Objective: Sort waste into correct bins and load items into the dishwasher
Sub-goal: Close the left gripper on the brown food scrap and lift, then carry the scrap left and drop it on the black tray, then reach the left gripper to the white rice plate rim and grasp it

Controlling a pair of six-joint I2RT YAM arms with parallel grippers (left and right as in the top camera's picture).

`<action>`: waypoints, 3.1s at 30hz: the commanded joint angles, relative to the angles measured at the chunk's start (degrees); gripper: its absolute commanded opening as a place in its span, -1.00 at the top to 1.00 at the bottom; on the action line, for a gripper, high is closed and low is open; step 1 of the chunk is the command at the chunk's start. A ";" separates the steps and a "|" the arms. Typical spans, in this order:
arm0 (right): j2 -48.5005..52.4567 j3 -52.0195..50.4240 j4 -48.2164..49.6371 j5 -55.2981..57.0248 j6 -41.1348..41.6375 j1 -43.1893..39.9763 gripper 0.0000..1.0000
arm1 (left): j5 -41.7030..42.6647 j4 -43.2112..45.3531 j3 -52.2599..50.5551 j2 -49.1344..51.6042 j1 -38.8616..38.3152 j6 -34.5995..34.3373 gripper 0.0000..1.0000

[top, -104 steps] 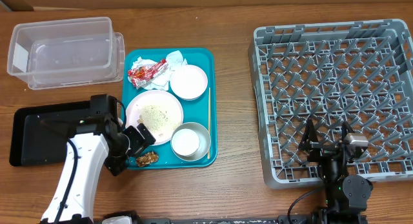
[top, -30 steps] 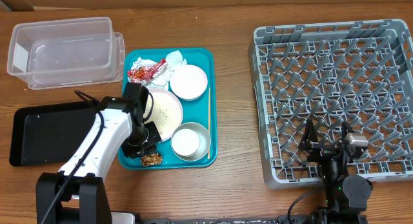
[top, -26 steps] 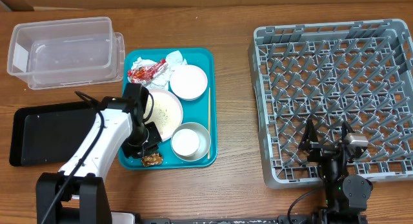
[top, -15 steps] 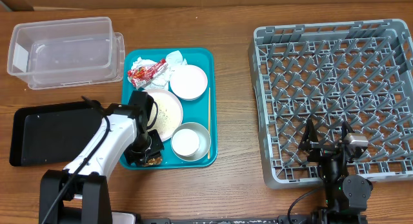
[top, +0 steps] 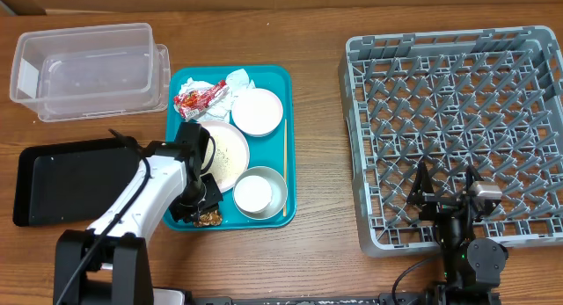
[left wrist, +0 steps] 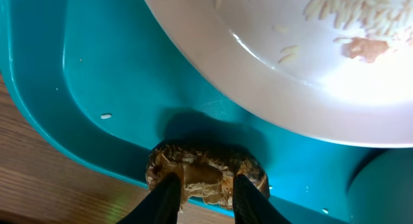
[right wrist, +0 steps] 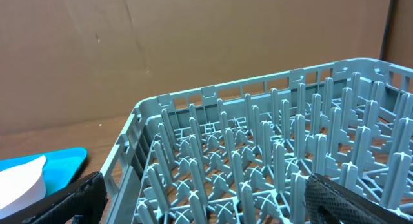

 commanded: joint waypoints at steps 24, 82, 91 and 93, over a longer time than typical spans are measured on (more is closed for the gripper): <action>-0.48 -0.61 0.46 -0.02 0.00 -0.22 -1.00 | 0.02 -4.55 6.10 5.35 -0.04 -0.55 0.92; -0.48 -0.61 0.46 -0.04 0.00 -0.22 -1.00 | 5.18 1.77 27.45 5.81 4.92 5.44 -0.54; -0.48 -0.61 0.46 -0.02 0.00 -0.22 -1.00 | -9.01 4.00 27.45 7.19 -9.62 -4.20 -0.39; -0.48 -0.61 0.46 -0.02 0.00 -0.22 -1.00 | -10.01 4.85 27.45 8.94 -10.60 -5.99 -0.37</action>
